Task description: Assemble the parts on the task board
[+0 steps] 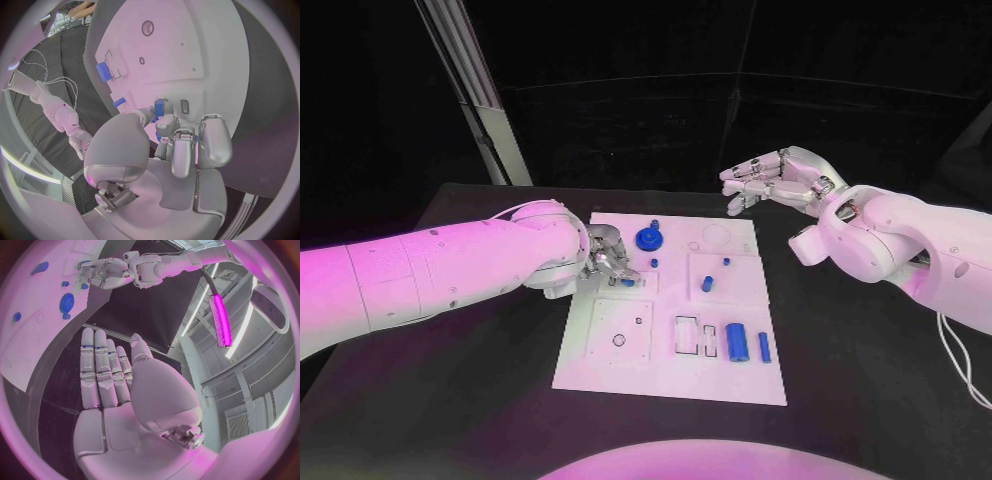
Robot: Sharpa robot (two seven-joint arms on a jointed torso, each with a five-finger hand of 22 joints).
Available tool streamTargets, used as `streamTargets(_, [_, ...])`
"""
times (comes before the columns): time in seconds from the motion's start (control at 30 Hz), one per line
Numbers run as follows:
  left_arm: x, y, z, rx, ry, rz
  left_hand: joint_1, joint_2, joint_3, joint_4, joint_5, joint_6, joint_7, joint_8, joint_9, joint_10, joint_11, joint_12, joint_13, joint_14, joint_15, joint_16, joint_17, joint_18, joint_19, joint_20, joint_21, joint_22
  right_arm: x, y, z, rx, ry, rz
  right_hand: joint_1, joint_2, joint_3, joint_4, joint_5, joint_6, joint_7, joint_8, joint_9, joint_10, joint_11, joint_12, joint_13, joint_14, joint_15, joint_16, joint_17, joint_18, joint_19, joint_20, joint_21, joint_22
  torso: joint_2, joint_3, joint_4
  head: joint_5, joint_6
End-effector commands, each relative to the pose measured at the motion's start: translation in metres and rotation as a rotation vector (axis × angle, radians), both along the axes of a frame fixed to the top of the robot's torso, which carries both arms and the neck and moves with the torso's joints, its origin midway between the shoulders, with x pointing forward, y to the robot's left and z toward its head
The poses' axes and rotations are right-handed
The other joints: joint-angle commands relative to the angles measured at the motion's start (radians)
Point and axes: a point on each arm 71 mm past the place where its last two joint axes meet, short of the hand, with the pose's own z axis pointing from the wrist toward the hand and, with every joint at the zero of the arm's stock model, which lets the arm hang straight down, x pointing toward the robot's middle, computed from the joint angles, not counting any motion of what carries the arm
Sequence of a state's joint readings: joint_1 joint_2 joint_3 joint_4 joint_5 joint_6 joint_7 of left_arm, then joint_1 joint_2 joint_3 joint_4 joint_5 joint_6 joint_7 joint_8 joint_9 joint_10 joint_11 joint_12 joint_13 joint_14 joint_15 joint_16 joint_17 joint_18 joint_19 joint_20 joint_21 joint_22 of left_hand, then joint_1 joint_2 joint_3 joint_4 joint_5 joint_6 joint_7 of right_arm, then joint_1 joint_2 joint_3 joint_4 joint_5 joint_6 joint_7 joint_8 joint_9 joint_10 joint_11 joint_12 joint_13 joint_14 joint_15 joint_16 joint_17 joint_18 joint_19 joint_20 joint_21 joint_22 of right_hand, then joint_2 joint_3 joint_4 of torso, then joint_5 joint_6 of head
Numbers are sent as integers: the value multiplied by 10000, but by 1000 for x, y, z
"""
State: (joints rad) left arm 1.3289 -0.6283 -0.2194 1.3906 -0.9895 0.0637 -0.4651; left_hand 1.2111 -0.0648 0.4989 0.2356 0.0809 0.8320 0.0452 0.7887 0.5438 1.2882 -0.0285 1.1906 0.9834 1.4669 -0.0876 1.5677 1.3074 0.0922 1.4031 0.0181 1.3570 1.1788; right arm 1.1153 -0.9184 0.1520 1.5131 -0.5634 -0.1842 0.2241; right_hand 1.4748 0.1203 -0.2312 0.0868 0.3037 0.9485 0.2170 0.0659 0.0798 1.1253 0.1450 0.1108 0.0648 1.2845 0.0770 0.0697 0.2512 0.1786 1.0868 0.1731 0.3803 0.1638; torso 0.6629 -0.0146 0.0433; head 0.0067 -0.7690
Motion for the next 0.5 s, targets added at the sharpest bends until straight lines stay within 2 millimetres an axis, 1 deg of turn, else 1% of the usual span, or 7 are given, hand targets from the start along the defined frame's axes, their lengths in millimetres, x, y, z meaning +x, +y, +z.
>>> streamTargets(0.03, [2,-2,2,120,-474,-87,-14,81,1550,-1460,-33,-44,-43,74,25,31,-22,-24,-11,1039,-2,31,2634,-142,46,60,71,23,0,0,2,-353,-308,-14,-79,-40,-32,19,-35,-77,4,-21,-15,-79,18,-48,-7,-4,49,-39,-13,16,15,76,-63,-15,17,7,-33,10,3])
streamTargets(0.23, [2,-3,-1,289,-418,-222,-25,76,1572,-1474,-33,-46,-43,82,30,30,-23,-28,-23,1039,-3,31,2634,-142,49,58,73,28,0,1,2,-523,-399,11,-90,-46,-40,21,-38,-82,8,-17,-14,-92,23,-48,-7,-15,55,-42,-17,15,11,81,-74,-21,26,1,-23,6,1])
streamTargets(0.33, [3,-5,-2,388,-404,-302,-34,72,1578,-1477,-35,-47,-42,85,32,23,-22,-39,-40,1039,-3,31,2634,-140,44,58,66,15,0,2,2,-601,-466,16,-92,-47,-41,21,-39,-83,9,-16,-14,-95,24,-49,-7,-18,56,-43,-18,15,9,82,-77,-23,18,11,-32,9,-50])
streamTargets(0.5, [3,-7,-2,509,-419,-416,-34,72,1578,-1477,-35,-47,-42,85,32,23,-22,-39,-40,1039,-3,31,2634,-140,44,58,66,15,0,4,2,-707,-573,69,-98,-50,-44,20,-41,-89,12,-15,-14,-107,28,-49,-6,-28,61,-46,-22,15,5,86,-86,-28,34,5,-53,-9,-50])
